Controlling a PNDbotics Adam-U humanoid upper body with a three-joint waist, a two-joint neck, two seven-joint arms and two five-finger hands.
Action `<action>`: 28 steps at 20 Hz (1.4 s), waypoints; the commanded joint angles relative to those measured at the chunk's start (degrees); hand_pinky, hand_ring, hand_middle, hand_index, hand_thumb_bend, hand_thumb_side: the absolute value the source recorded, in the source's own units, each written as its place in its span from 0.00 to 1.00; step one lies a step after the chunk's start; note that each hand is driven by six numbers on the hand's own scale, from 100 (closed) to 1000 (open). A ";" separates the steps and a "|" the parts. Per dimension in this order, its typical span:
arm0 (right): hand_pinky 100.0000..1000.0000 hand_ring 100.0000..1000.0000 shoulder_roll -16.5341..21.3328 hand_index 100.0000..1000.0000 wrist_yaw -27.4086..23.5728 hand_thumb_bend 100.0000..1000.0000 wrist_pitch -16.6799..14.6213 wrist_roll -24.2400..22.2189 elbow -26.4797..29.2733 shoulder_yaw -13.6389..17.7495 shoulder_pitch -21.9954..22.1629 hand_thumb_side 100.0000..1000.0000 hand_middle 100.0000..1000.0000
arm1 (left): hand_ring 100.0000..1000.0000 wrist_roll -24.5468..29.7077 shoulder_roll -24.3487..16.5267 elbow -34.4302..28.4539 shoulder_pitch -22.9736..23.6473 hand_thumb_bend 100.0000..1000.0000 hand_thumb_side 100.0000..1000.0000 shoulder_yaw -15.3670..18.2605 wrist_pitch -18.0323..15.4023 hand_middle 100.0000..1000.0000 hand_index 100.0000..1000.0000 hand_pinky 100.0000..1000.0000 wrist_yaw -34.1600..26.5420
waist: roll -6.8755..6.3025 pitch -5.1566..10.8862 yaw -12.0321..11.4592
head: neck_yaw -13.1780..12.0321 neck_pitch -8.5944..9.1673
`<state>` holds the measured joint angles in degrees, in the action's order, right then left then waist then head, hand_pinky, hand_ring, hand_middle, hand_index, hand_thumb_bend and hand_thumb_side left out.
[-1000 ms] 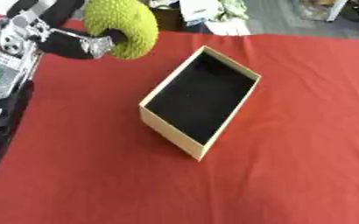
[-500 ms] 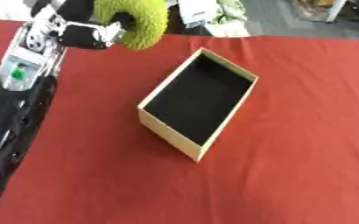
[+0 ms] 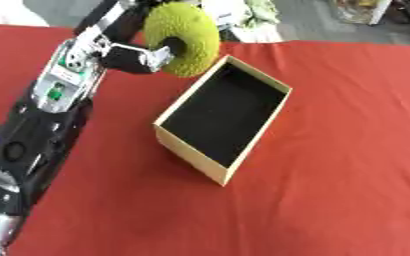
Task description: Pick up objects on the table and place them in the box.
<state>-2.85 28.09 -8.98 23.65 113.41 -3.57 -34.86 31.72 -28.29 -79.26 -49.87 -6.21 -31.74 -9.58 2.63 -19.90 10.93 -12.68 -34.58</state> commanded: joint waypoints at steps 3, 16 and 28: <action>0.78 0.92 -0.33 0.50 -0.99 0.00 -0.43 -0.60 1.18 -0.59 -0.73 0.48 0.47 | 0.42 20.25 1.11 -0.98 -0.34 0.00 0.09 -0.12 -20.22 0.46 0.57 0.37 2.66 | -0.33 0.94 0.16 | 0.12 0.97; 0.78 0.92 -0.35 0.50 -1.51 0.00 -0.76 -0.52 1.18 -0.60 -0.42 0.48 0.47 | 0.45 20.25 4.18 -1.72 2.02 0.11 0.02 0.04 -20.22 0.48 0.59 0.38 18.40 | -0.56 0.63 0.27 | 0.45 1.13; 0.78 0.92 -0.35 0.50 -1.80 0.00 -0.73 -0.52 1.18 -0.55 -0.38 0.48 0.47 | 0.47 20.25 5.16 2.16 2.85 0.14 0.06 -0.74 -20.22 0.50 0.62 0.40 29.24 | -0.33 0.50 0.09 | 0.51 1.31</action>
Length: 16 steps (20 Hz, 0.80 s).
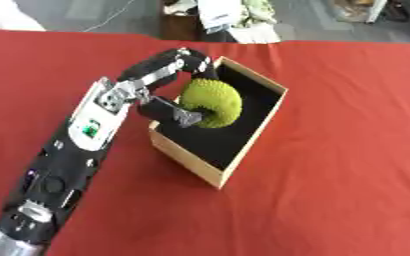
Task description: Pick up objects on the table and place them in the box.
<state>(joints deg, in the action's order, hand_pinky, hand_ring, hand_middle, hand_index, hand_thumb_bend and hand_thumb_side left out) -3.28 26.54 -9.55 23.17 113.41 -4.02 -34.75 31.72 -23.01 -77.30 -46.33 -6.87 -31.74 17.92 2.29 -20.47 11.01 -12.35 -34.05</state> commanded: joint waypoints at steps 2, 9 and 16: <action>0.78 0.92 0.14 0.50 -0.36 0.00 -0.15 -0.02 1.18 -0.08 -0.48 0.48 0.47 | 0.49 20.25 -0.04 1.30 -0.71 0.20 0.08 -0.12 -20.22 0.51 0.63 0.42 3.46 | 0.05 1.06 0.02 | 0.14 0.75; 0.78 0.92 -0.12 0.50 -0.66 0.00 -0.30 -0.11 1.18 -0.15 -0.56 0.48 0.47 | 0.53 20.25 0.18 6.82 -1.15 0.29 0.16 -0.17 -20.22 0.54 0.66 0.45 14.93 | 0.17 1.01 0.36 | -0.21 1.09; 0.78 0.93 -0.26 0.50 -0.86 0.00 -0.41 -0.05 1.18 -0.18 -0.41 0.48 0.47 | 0.67 20.25 0.50 7.60 -1.27 0.43 0.26 0.39 -20.22 0.67 0.79 0.58 20.16 | 0.05 0.89 0.54 | -0.06 1.09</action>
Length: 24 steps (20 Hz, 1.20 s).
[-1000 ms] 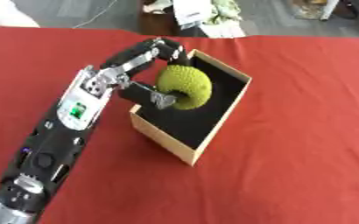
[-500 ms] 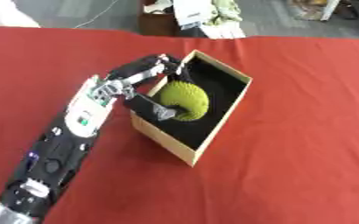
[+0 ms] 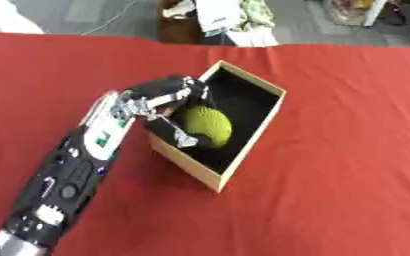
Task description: Pick up objects on the table and place them in the box.
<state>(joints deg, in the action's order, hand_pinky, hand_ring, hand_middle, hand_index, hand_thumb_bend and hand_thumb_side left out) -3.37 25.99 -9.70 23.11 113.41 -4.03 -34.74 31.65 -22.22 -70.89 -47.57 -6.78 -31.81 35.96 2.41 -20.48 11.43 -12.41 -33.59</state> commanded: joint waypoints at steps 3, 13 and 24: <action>0.78 0.93 -0.17 0.50 -0.39 0.00 -0.28 0.02 1.18 -0.15 -0.34 0.48 0.47 | 0.75 20.20 -0.20 0.95 -0.08 0.47 0.33 1.16 -20.16 0.76 0.86 0.67 2.86 | -0.04 0.90 0.06 | 0.10 0.62; 0.78 0.93 -0.23 0.50 -0.39 0.00 -0.16 0.22 1.18 0.00 -0.10 0.48 0.47 | 0.77 15.03 -0.39 -2.62 -0.26 0.41 0.62 2.79 -20.16 0.78 0.89 0.69 -1.21 | 0.18 1.01 -0.28 | 0.29 0.83; 0.78 0.92 0.23 0.50 0.20 0.00 0.00 1.03 1.18 0.55 -0.26 0.48 0.47 | 0.63 20.26 -2.47 -9.03 0.01 0.29 0.57 11.45 -20.16 0.67 0.84 0.55 -36.97 | 0.49 1.35 -1.05 | 0.99 0.70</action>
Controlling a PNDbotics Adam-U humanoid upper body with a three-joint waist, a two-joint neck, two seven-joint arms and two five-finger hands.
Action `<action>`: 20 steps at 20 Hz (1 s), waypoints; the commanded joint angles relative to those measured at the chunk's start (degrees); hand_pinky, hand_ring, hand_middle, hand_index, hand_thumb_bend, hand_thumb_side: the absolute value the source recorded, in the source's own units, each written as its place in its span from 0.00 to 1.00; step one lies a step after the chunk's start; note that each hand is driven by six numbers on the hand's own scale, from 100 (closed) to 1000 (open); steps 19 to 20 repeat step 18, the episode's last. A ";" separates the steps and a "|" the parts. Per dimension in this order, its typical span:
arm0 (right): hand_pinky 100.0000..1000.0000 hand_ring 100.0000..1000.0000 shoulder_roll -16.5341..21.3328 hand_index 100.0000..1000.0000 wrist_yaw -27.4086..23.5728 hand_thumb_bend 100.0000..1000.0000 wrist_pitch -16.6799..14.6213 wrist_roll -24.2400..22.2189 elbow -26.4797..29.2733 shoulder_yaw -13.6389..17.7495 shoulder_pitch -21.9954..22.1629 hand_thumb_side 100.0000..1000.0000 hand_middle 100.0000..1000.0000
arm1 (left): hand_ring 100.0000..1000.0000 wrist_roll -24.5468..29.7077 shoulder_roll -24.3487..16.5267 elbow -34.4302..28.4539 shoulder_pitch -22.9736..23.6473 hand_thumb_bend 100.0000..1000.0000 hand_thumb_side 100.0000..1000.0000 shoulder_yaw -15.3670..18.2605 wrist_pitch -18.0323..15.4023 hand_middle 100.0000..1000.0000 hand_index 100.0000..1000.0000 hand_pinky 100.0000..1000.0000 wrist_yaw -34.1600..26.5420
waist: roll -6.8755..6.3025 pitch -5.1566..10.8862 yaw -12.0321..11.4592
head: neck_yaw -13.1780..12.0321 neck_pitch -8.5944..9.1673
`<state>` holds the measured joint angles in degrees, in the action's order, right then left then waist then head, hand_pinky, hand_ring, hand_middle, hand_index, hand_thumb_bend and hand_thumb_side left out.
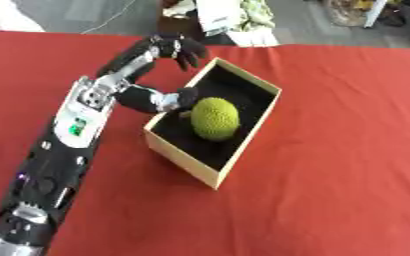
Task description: Pick up objects on the table and place them in the box.
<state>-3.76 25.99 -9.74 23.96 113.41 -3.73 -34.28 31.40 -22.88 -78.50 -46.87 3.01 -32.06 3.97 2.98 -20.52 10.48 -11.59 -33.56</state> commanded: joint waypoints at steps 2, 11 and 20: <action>0.78 0.92 0.70 0.50 0.22 0.00 0.01 0.21 1.18 0.24 -0.79 0.48 0.47 | 0.62 20.55 -2.14 -1.45 -0.55 0.28 0.57 2.47 -19.91 0.66 0.83 0.54 -7.13 | -0.08 1.42 -0.20 | 0.25 0.58; 0.78 0.91 1.16 0.51 0.54 0.00 -0.83 0.54 1.18 0.36 -1.51 0.48 0.47 | 0.59 20.57 -3.26 -0.90 0.00 0.23 0.56 6.73 -19.91 0.63 0.81 0.51 -14.40 | 0.17 1.66 -0.74 | 0.43 0.06; 0.78 0.90 1.91 0.51 0.66 0.00 -1.77 1.15 1.18 0.97 -2.05 0.48 0.48 | 0.56 20.57 -3.81 -0.28 2.64 0.18 0.60 11.17 -19.91 0.61 0.80 0.49 -15.08 | 0.31 1.79 -1.63 | 1.25 0.14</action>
